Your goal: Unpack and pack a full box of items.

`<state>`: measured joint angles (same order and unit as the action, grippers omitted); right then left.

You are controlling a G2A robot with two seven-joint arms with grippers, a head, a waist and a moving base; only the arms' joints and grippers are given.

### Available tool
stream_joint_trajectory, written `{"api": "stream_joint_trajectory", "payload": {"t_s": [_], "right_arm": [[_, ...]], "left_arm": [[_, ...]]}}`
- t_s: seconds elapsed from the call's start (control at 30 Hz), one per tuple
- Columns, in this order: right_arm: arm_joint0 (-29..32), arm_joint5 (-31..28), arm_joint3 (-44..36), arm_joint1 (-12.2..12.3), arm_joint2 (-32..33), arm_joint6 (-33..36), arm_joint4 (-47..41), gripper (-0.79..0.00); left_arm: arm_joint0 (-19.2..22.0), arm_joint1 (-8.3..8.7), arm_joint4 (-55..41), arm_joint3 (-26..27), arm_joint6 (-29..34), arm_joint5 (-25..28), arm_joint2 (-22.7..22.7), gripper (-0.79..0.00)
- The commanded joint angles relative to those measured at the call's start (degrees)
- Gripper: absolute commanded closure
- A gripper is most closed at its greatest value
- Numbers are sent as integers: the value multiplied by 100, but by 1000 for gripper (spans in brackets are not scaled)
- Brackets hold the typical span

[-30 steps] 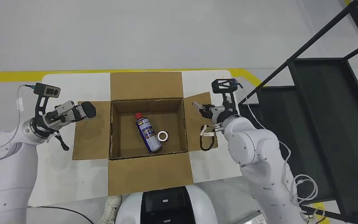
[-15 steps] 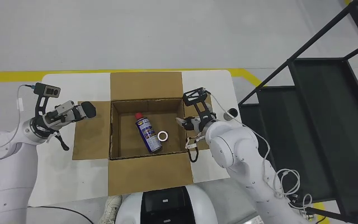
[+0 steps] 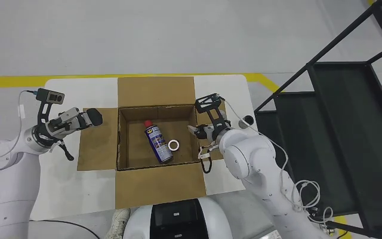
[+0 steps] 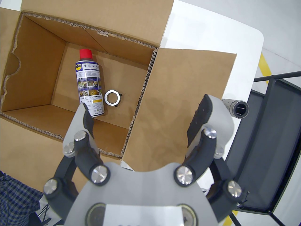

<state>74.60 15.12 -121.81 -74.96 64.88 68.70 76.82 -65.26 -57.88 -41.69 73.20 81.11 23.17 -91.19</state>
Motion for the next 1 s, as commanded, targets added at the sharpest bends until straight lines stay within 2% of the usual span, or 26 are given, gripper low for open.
{"api": "stream_joint_trajectory", "payload": {"t_s": [0.0, 0.1, 0.23, 0.37, 0.53, 0.8, 0.97], "right_arm": [[0, 0, 0, 0, 0, 0, 0, -785], [-155, -436, 286, -26, -273, -242, -108, -785], [-851, -801, 988, -145, -846, -52, -378, -785], [-1569, -840, 1694, -339, -1534, 3, -547, -785], [-2183, -913, 2531, -567, -2034, -36, -1075, -785], [-2685, -1262, 3466, -850, -2655, -89, -1581, -785], [-2828, -1253, 4010, -1008, -2856, -299, -1875, -785]], "left_arm": [[0, 0, 0, 0, 0, 0, 0, -785], [0, 0, 0, 0, 0, 0, 0, -785], [0, 0, 0, 0, 0, 0, 0, -785], [0, 0, 0, 0, 0, 0, 0, -785], [0, 0, 0, 0, 0, 0, 0, -785], [0, 0, 0, 0, 0, 0, 0, -785], [0, 0, 0, 0, 0, 0, 0, -785]]}}
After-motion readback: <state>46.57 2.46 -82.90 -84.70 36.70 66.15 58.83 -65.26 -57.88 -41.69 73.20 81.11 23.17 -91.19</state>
